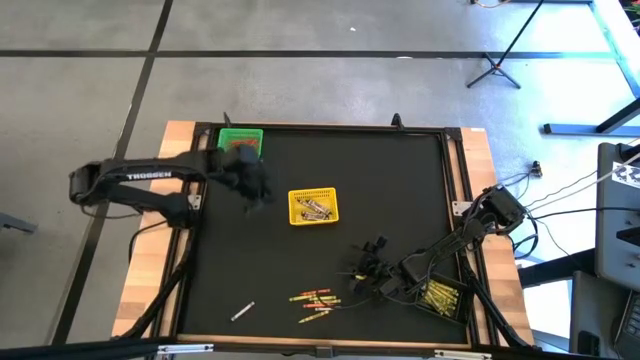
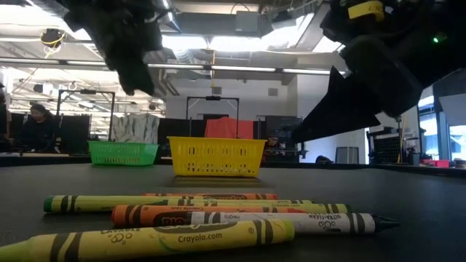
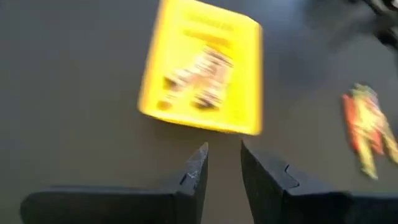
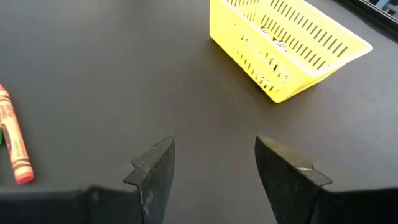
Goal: Sort crayons
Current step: Put the black crayon into the yellow bin
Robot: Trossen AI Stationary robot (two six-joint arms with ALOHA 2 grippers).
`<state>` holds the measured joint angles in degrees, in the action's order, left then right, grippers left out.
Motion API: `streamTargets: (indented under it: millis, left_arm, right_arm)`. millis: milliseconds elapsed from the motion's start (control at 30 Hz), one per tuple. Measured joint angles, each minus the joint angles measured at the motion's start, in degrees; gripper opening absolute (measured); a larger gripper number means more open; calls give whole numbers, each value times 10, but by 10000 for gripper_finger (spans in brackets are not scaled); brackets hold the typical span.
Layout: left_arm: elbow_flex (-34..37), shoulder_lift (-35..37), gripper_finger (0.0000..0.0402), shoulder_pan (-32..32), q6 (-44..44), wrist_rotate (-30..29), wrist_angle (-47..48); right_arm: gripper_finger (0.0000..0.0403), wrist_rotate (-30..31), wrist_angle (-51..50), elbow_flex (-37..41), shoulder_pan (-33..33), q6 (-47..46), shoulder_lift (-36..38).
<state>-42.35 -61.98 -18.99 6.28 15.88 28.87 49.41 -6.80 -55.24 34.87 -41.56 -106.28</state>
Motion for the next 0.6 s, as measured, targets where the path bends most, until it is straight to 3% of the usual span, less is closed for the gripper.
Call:
streamTargets:
  millis: [100,267,600]
  left_arm:
    - [0,0,79,87,45,-19,9]
    - [0,0,79,233,143,-105,22]
    - [0,-47,79,484,363,-246,15]
  right_arm:
    - [222,0,6,0,0,0,0]
    - [222,-1,25,0,0,4,0]
    - [222,5,192,0,33,125,0]
